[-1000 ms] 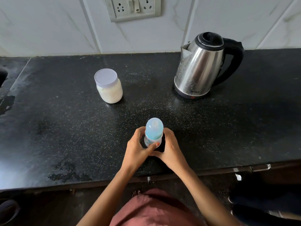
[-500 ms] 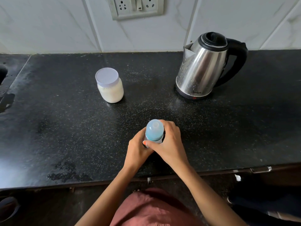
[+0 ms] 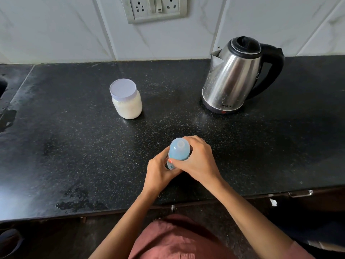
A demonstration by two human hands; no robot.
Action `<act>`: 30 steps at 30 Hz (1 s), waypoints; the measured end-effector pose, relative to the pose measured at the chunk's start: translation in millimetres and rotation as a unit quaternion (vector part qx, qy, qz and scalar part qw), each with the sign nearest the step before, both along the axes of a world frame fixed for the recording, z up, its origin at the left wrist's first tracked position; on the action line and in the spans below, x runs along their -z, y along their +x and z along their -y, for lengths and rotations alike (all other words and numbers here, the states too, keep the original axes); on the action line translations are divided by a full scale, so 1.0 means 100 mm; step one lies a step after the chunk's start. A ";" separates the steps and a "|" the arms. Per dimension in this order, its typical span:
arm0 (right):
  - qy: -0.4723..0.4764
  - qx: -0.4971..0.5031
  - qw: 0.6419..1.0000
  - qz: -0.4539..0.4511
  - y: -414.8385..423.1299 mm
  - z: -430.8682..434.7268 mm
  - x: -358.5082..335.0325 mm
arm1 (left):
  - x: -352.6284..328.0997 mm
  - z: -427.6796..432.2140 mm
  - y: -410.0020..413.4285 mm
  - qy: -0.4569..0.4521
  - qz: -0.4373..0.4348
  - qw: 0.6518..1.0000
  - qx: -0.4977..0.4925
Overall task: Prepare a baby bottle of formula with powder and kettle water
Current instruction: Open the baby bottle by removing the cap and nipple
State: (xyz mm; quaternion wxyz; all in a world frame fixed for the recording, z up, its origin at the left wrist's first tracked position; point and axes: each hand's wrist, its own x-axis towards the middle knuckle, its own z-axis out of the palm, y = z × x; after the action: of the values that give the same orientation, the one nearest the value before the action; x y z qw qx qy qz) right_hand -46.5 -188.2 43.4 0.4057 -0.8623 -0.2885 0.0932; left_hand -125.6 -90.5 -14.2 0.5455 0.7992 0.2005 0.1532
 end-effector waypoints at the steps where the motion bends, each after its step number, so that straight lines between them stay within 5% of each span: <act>1: 0.000 -0.010 1.000 0.000 0.02 0.00 0.00 | 0.00 -0.01 0.00 0.001 0.002 1.000 0.002; 7: -0.021 -0.132 0.990 -0.032 0.23 0.04 -0.11 | 0.03 -0.03 0.02 -0.009 -0.002 1.000 0.012; 10: -0.091 -0.257 0.960 -0.062 0.43 0.03 -0.24 | 0.04 -0.03 0.03 -0.018 -0.003 1.000 0.023; 14: -0.137 -0.302 0.937 -0.111 0.47 0.01 -0.25 | 0.05 -0.03 0.02 -0.015 -0.002 1.000 0.024; 17: -0.124 -0.265 0.949 -0.117 0.37 0.08 -0.19 | 0.07 -0.02 0.01 -0.020 -0.002 1.000 0.018; 24: 0.014 -0.002 0.999 -0.050 -0.07 0.01 0.01 | 0.08 -0.01 0.00 -0.007 0.003 1.000 0.003; 30: -0.001 -0.076 0.995 -0.062 0.04 0.04 -0.08 | 0.09 -0.01 -0.01 -0.012 0.003 1.000 0.002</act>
State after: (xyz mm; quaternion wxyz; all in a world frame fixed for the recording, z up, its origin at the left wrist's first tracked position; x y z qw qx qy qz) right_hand -42.0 -192.5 51.2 0.4137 -0.8309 -0.3272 0.1775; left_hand -126.1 -89.1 -22.9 0.5563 0.7922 0.1996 0.1519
